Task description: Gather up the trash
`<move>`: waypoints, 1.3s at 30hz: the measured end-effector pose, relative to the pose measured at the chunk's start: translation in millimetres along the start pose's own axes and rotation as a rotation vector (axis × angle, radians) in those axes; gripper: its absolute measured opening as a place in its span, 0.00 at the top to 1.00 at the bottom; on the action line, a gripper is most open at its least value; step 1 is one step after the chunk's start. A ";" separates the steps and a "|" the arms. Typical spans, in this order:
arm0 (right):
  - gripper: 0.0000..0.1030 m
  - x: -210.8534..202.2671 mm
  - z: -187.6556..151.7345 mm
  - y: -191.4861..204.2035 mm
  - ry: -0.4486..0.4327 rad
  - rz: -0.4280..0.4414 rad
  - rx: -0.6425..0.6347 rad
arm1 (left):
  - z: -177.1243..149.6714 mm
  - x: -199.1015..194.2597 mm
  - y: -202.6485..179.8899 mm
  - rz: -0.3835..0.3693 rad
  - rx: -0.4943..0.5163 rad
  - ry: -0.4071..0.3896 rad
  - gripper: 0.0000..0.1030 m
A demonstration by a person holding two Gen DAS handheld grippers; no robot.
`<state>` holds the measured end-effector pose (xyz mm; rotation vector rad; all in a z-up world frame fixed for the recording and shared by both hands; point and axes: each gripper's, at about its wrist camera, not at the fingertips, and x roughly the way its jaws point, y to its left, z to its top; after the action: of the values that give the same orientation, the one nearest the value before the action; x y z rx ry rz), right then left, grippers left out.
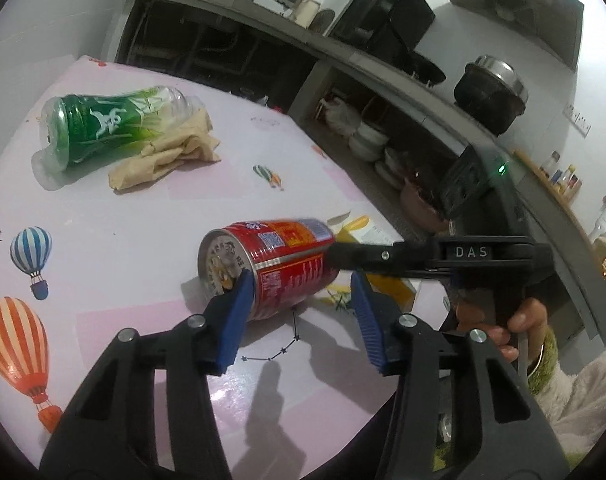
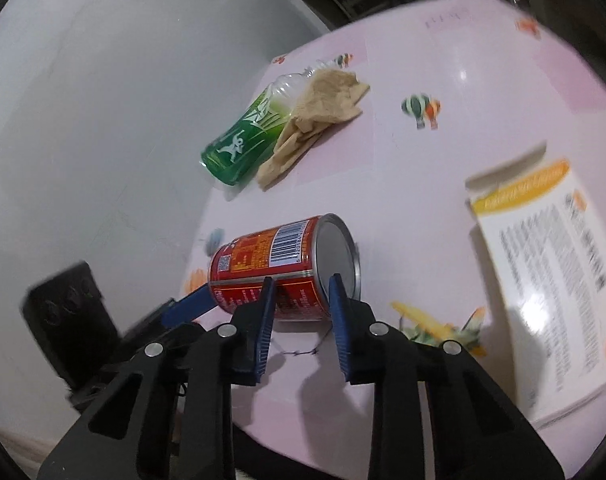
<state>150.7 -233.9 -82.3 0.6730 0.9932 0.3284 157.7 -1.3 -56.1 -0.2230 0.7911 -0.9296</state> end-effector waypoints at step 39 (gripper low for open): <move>0.30 -115.1 -71.5 -3.3 -0.207 -0.298 -0.095 | -0.2 8.3 -83.2 0.172 0.339 -0.007 0.21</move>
<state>29.7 -272.5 -35.0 0.4538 0.8593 0.0425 107.8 -57.7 -19.5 0.1364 0.6242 -0.8833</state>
